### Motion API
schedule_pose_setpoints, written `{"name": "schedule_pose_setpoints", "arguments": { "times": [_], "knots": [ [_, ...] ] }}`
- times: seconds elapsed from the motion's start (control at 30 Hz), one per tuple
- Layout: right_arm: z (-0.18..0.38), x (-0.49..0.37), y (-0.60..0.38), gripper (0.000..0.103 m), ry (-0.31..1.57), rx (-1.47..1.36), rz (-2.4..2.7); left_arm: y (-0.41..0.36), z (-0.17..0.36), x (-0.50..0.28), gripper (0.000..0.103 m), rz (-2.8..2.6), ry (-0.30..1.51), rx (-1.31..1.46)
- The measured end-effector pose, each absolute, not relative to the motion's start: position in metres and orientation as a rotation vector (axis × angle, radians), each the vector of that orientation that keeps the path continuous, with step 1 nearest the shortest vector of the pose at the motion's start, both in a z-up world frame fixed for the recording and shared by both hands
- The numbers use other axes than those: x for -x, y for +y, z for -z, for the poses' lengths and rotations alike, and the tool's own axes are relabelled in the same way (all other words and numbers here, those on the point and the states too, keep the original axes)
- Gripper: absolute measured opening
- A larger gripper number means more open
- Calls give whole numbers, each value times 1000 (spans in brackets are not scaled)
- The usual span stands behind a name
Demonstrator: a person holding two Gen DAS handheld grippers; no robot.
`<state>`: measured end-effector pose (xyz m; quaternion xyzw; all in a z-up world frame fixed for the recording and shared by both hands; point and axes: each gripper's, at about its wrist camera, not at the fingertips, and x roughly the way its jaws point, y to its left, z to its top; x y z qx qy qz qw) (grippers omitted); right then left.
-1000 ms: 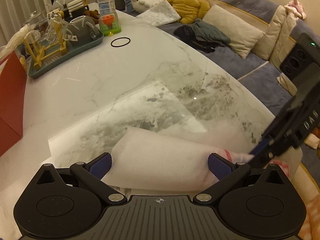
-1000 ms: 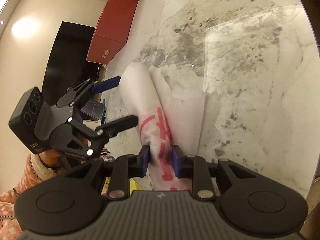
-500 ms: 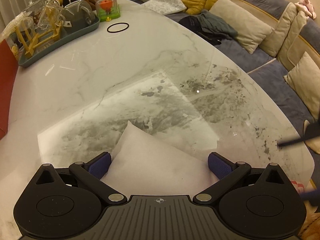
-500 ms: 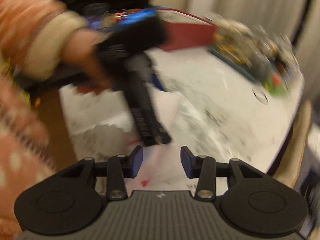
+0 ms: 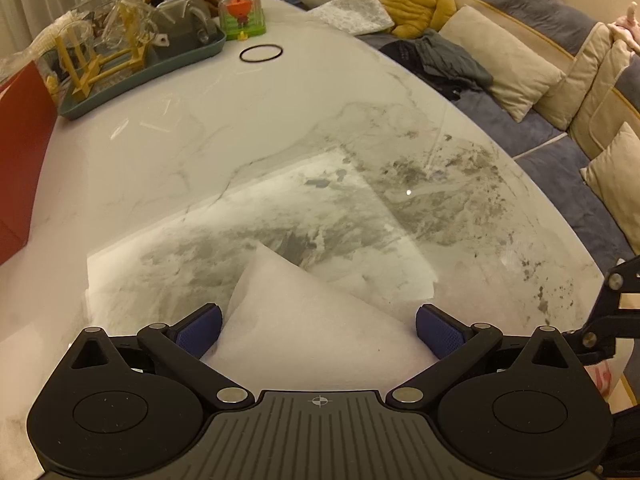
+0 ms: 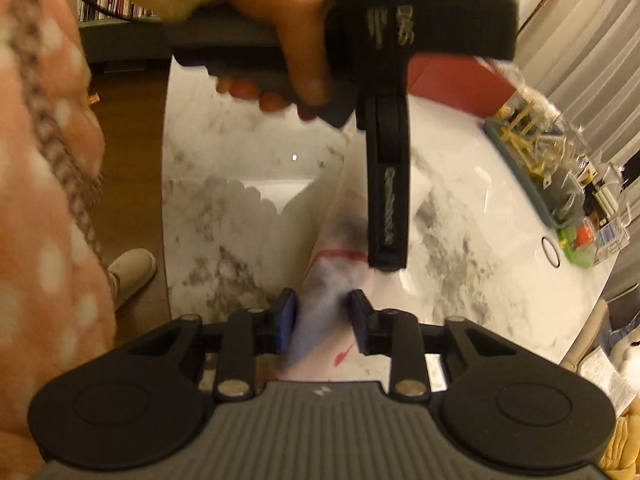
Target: Fold shopping bag
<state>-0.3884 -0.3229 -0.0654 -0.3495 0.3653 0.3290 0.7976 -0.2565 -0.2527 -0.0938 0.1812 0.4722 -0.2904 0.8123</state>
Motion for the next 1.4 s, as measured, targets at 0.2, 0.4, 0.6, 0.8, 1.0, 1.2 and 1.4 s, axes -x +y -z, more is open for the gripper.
{"name": "schedule_pose_setpoints", "arguments": {
  "times": [0.2, 0.4, 0.6, 0.8, 1.0, 1.2, 1.4],
  "knots": [
    [62, 336, -373, 19, 1022, 215, -798, -212, 78, 269, 103, 626, 964, -280],
    [98, 293, -440, 15, 1197, -393, -806, -204, 51, 277, 103, 672, 788, -362],
    [119, 288, -459, 14, 1219, -593, -815, -235, 53, 288, 103, 778, 740, -515],
    [123, 284, -460, 11, 1220, -611, -806, -266, 69, 270, 103, 769, 810, -554],
    [106, 288, -450, 13, 1205, -493, -742, -275, 74, 265, 103, 743, 873, -534],
    [40, 364, -379, 41, 828, 432, -610, -274, 78, 259, 103, 640, 984, -420],
    [69, 403, -328, 39, 735, 803, -682, -263, 85, 249, 103, 591, 1083, -279]
  ]
}}
